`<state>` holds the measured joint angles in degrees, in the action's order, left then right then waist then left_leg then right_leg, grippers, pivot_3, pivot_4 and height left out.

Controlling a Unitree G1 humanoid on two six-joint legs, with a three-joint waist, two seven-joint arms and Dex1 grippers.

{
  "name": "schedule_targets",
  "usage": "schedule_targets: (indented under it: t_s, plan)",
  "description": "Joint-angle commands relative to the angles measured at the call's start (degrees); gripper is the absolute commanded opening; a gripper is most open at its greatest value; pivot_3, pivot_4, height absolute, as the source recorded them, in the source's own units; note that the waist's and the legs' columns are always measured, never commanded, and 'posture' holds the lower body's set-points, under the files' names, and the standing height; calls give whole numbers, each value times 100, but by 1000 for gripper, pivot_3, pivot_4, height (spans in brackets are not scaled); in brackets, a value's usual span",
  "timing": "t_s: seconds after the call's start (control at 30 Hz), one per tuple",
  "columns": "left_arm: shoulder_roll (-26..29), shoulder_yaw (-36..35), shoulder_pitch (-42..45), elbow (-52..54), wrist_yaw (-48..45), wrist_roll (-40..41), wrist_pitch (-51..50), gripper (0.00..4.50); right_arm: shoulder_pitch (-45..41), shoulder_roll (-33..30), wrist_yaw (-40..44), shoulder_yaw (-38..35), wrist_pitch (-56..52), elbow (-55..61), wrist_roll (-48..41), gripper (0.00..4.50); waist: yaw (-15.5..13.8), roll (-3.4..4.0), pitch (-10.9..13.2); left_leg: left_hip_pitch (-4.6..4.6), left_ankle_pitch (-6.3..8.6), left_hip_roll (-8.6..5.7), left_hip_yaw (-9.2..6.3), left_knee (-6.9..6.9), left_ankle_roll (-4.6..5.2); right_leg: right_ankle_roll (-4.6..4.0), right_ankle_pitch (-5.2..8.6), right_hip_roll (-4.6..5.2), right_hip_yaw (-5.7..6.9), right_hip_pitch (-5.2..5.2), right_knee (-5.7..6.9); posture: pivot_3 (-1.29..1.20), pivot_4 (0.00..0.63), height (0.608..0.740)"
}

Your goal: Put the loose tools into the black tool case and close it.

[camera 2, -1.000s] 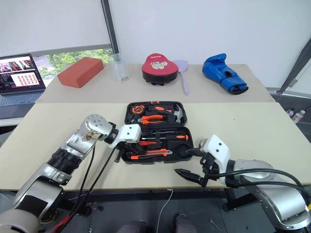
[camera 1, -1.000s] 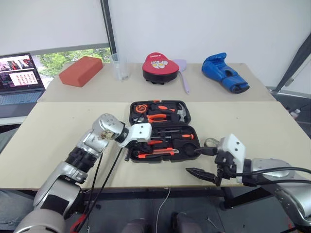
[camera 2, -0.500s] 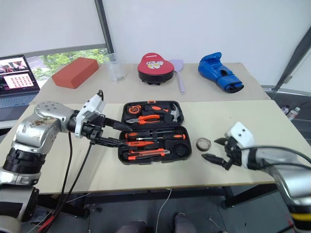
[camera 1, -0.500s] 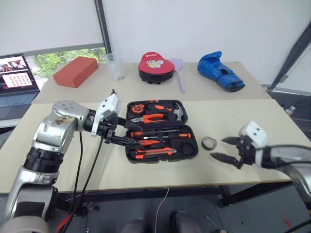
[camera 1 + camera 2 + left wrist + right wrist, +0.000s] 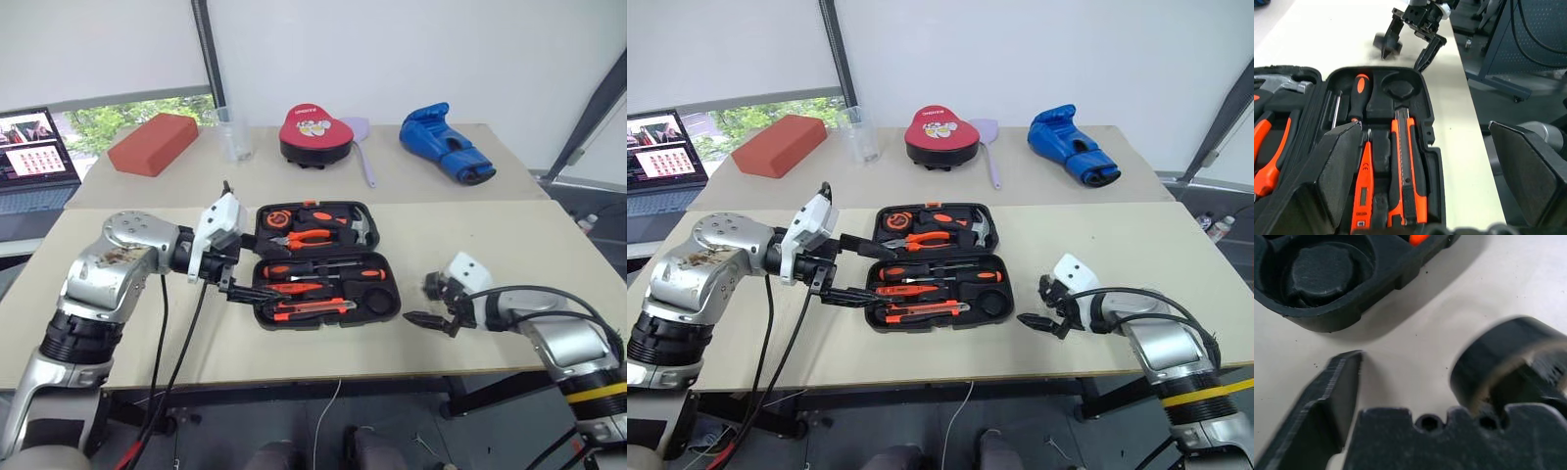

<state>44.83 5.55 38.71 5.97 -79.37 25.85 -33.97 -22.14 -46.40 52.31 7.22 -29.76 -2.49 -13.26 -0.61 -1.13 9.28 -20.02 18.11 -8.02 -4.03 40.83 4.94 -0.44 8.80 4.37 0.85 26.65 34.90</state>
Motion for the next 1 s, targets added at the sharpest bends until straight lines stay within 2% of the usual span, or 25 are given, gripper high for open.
schedule_targets:
  t_s: [0.03,0.07,0.1,0.3,0.47,0.57,0.77,0.87,0.93,0.97,1.0]
  plan:
    - [51,-49,28,191,59,9,135,4500,-88,47,-10,-95,163,-92,112,2647,-1,0,0,0,0,0,0,0,-2,0,0,0,0,0,0,0,150,740]
    - [44,-45,31,191,73,10,144,4500,-91,59,7,-112,181,-90,107,2438,-4,0,0,0,0,0,0,1,-2,0,0,0,0,-1,0,0,150,740]
    - [43,-30,31,189,76,1,160,4500,-87,53,25,-169,138,-21,55,1978,-4,0,0,0,-1,0,0,1,-3,0,0,0,0,-1,1,0,150,740]
    - [113,123,-98,188,-20,-161,452,4500,38,-150,225,-529,-162,533,-297,21,-3,1,0,-1,-1,0,0,-1,-2,0,0,0,0,2,2,0,150,740]
    - [166,172,-138,186,-97,-172,534,4500,-117,-314,715,-798,-685,1352,-1014,21,-4,1,1,-4,-1,0,0,-2,-3,-1,0,-1,0,6,1,0,150,740]
    - [220,221,-189,213,-167,-216,610,4500,-176,-277,818,-644,-1103,1989,-1356,21,6,1,1,-5,-1,1,-1,-3,-2,-1,0,0,-1,6,0,0,150,740]
    - [232,236,-264,241,-158,-246,689,4500,-392,124,346,97,-1182,2114,-901,21,-11,1,1,-6,0,2,-1,-1,-2,-1,0,0,0,4,-1,0,150,740]
    - [236,226,-298,263,-125,-258,710,4500,-373,112,267,376,-1110,1954,-603,21,-30,1,1,-11,-1,0,-1,0,0,0,0,2,1,7,1,0,150,740]
    - [245,213,-314,260,-109,-261,725,4500,-364,75,296,454,-1107,1903,-538,789,-26,1,1,-13,-2,-2,-1,0,0,0,0,3,3,10,0,0,150,740]
    - [247,206,-323,261,-102,-265,727,4500,-366,71,338,441,-1144,1925,-575,928,-20,1,1,-17,-2,-3,0,0,1,0,0,3,4,15,0,0,150,740]
    - [247,201,-328,262,-98,-269,727,4500,-371,70,367,430,-1168,1943,-605,1247,-14,1,1,-19,-2,-3,0,0,1,-1,0,2,5,19,0,0,150,740]
